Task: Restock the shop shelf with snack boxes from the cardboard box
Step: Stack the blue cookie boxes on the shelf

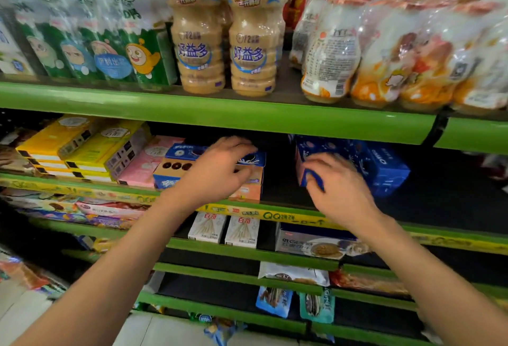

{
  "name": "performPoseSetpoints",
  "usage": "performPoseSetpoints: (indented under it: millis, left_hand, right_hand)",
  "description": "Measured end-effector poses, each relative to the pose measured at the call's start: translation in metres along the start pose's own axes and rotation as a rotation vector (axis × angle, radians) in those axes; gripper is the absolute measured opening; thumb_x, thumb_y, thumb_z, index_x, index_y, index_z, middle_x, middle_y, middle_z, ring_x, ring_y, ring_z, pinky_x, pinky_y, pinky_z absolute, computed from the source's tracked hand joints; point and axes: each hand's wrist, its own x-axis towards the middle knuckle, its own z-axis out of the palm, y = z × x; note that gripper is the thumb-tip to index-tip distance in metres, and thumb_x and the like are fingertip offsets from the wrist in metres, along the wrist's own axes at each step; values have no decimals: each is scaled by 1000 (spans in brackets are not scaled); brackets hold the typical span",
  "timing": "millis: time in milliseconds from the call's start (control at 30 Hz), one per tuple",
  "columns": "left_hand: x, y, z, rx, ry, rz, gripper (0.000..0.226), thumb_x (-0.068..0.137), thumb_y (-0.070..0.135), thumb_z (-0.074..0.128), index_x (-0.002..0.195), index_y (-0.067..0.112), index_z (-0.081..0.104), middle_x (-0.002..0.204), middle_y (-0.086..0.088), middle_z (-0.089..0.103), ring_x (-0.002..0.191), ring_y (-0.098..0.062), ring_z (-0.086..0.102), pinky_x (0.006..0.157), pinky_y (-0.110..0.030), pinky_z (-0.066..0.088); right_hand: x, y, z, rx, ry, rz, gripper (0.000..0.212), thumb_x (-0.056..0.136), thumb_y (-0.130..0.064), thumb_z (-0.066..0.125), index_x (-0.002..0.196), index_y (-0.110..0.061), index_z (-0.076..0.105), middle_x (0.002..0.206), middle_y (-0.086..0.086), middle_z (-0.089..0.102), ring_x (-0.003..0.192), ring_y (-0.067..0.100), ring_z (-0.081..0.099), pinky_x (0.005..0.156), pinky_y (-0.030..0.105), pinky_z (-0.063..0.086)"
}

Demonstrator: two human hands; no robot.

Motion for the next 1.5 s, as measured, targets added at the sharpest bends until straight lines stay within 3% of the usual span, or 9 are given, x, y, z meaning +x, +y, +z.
performPoseSetpoints:
  millis: [67, 300, 533, 733, 933, 1067, 1233, 1367, 1500]
  left_hand:
    - [19, 23, 14, -21, -25, 80, 40, 93, 26, 62, 129, 10, 63, 134, -10, 58, 125, -31, 50, 108, -40, 37]
    - [76, 83, 83, 129, -236, 114, 54, 94, 41, 53, 146, 30, 42, 154, 2, 37, 140, -25, 29, 110, -50, 31]
    - [98, 108, 120, 261, -308, -32, 67, 93, 64, 42, 152, 42, 20, 158, -1, 20, 145, -33, 14, 106, -61, 31]
    - [110, 129, 133, 355, -233, -197, 72, 87, 76, 35, 150, 40, 28, 146, -6, 29, 134, -33, 24, 97, -60, 37]
    - [109, 148, 139, 338, -133, -342, 69, 79, 66, 49, 143, 42, 39, 137, -7, 37, 128, -34, 31, 91, -56, 38]
    - [103, 171, 132, 159, -73, -468, 67, 75, 64, 55, 138, 45, 45, 137, -5, 39, 131, -33, 29, 94, -56, 38]
    - [100, 205, 111, -98, 62, -641, 71, 64, 66, 47, 130, 41, 57, 135, -7, 47, 131, -32, 34, 104, -52, 36]
    - [87, 245, 111, -120, 101, -652, 67, 66, 61, 43, 127, 40, 60, 130, -8, 52, 127, -31, 39, 105, -49, 34]
    - [65, 281, 110, -330, 194, -587, 44, 87, 46, 48, 122, 28, 67, 119, -7, 50, 116, -27, 50, 97, -36, 42]
  right_hand:
    - [-5, 14, -16, -205, 79, -33, 29, 84, -19, 55, 104, -8, 74, 109, 6, 70, 103, 30, 63, 94, 44, 49]
    - [-23, 53, -23, -570, -141, -32, 38, 72, -17, 71, 108, -5, 74, 102, 10, 74, 98, 29, 68, 115, 49, 29]
    - [-28, 95, -38, -594, -149, 26, 42, 82, -23, 68, 121, -8, 69, 115, 8, 72, 115, 25, 62, 118, 58, 14]
    - [-30, 122, -37, -599, -3, 80, 35, 85, -41, 67, 105, -14, 74, 100, 5, 73, 102, 30, 62, 113, 54, 22]
    - [-32, 143, -52, -542, -8, 182, 20, 81, -22, 72, 95, -8, 71, 99, 14, 68, 104, 38, 56, 108, 60, 28]
    - [-44, 143, -55, -147, -55, 25, 38, 81, -15, 71, 117, -7, 66, 123, 13, 61, 115, 38, 50, 104, 48, 38]
    - [-56, 123, -47, 636, -318, 151, 93, 72, -54, 76, 146, -23, 32, 138, -8, 43, 128, 11, 43, 97, 26, 38]
    - [-55, 121, -51, 1158, -245, 313, 87, 74, -28, 81, 147, -38, 33, 142, -5, 52, 127, 16, 54, 96, 37, 51]
    - [-60, 136, -69, 1571, -301, 417, 67, 74, -23, 80, 132, -40, 51, 120, -2, 70, 101, 19, 71, 66, 36, 58]
